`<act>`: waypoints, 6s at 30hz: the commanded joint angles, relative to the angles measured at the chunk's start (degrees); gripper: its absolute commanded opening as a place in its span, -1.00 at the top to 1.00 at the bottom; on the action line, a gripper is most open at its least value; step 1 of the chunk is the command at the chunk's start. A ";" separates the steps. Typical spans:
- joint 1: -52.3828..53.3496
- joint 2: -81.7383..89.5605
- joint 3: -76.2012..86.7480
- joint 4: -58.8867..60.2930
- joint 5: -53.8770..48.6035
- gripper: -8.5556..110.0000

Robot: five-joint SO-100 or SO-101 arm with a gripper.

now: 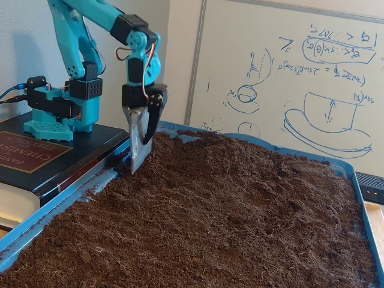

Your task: Build a berm.

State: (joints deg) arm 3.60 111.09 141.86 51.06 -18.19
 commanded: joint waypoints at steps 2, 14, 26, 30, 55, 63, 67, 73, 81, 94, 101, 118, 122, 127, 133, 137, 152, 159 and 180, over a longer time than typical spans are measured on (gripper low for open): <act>0.44 -1.76 0.00 -1.67 -0.53 0.85; -3.43 -12.22 -1.58 -5.98 -0.53 0.85; -3.25 -25.49 -15.73 -16.00 0.62 0.85; -1.58 -29.27 -22.94 -16.00 2.20 0.85; -2.11 -27.42 -41.92 -15.91 17.58 0.85; -2.90 -20.92 -41.48 -15.91 17.58 0.85; -3.69 -18.11 -41.22 -15.64 17.58 0.85; -4.31 -8.35 -42.19 1.76 17.14 0.86; -3.96 6.50 -45.09 34.72 14.24 0.86; 17.40 17.31 -20.92 16.52 -18.02 0.86; 24.08 16.26 -8.61 2.64 -20.39 0.86; 25.75 -8.61 -4.04 -5.19 -28.48 0.85; 28.65 -13.27 -5.89 -5.27 -28.56 0.85; 30.59 -22.68 -11.07 -8.26 -29.27 0.85; 30.06 -28.04 -18.11 -11.87 -28.39 0.85; 27.95 -30.32 -23.29 -12.13 -27.07 0.85; 20.04 -43.33 -44.38 -11.69 -14.68 0.85; 17.67 -45.62 -51.86 -11.69 -13.45 0.85; 8.17 -43.86 -63.02 -11.60 -2.37 0.85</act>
State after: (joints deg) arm 17.31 62.84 93.69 42.63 -21.18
